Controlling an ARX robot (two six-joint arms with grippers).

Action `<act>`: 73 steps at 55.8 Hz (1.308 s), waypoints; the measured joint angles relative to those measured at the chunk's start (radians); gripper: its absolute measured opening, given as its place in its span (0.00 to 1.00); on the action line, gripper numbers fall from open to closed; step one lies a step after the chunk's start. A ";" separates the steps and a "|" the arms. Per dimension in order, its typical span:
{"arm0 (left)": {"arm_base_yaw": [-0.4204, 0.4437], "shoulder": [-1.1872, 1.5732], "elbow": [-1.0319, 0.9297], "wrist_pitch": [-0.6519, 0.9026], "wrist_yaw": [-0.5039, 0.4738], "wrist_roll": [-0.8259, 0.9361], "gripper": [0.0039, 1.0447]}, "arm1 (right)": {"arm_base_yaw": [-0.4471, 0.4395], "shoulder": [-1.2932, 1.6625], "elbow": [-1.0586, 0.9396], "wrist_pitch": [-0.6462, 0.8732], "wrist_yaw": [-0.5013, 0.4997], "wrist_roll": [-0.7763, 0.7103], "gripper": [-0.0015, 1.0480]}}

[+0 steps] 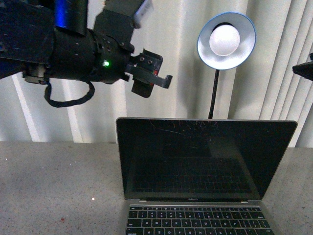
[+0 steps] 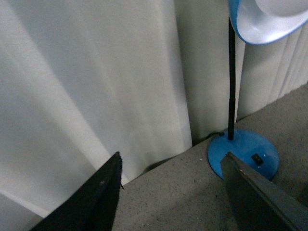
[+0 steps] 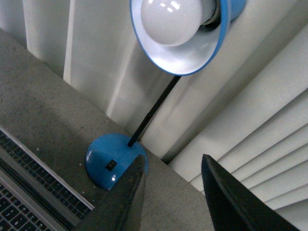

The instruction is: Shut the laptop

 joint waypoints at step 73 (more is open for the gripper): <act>-0.015 0.063 0.055 -0.213 0.117 0.148 0.03 | 0.154 0.253 0.239 -0.402 -0.035 -0.274 0.03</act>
